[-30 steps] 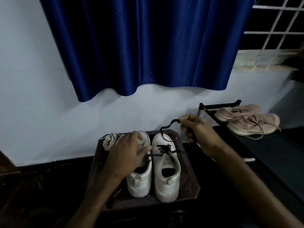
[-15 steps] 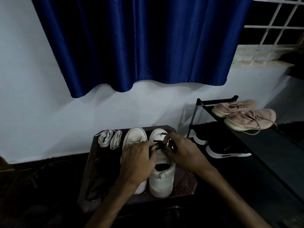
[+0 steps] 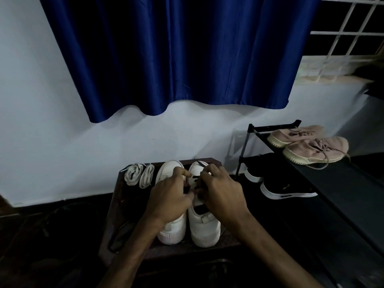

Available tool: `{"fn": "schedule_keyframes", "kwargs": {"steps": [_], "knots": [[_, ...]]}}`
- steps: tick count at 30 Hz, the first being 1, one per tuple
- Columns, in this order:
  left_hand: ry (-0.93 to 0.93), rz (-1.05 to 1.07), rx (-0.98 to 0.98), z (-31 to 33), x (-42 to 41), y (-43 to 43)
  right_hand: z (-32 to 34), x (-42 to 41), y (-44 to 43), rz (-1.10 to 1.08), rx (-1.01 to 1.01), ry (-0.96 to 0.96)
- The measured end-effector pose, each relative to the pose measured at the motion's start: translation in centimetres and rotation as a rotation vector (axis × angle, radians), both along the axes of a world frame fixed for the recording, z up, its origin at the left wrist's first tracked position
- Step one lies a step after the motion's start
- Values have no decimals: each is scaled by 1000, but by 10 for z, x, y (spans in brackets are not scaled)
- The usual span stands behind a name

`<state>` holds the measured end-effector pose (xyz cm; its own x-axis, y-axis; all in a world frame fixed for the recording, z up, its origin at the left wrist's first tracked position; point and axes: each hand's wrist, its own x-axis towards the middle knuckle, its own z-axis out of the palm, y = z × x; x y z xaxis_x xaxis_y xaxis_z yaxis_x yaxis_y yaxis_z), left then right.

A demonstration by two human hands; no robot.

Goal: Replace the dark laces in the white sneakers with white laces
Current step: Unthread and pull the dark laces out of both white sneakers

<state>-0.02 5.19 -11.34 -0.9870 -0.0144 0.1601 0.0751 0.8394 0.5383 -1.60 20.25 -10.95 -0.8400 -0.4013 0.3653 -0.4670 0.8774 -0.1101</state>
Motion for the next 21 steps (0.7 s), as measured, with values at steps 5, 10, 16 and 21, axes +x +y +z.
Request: {"fn": "schedule_keyframes", "kwargs": {"steps": [5, 10, 16, 21], "knots": [[75, 27, 101, -2, 6, 5, -4, -5, 11, 38, 46, 23], [253, 87, 158, -13, 16, 17, -4, 0, 13, -50, 78, 32], [240, 124, 275, -11, 25, 16, -9, -1, 8, -100, 24, 75], [208, 89, 257, -14, 23, 10, -12, -5, 6, -73, -16, 53]]}}
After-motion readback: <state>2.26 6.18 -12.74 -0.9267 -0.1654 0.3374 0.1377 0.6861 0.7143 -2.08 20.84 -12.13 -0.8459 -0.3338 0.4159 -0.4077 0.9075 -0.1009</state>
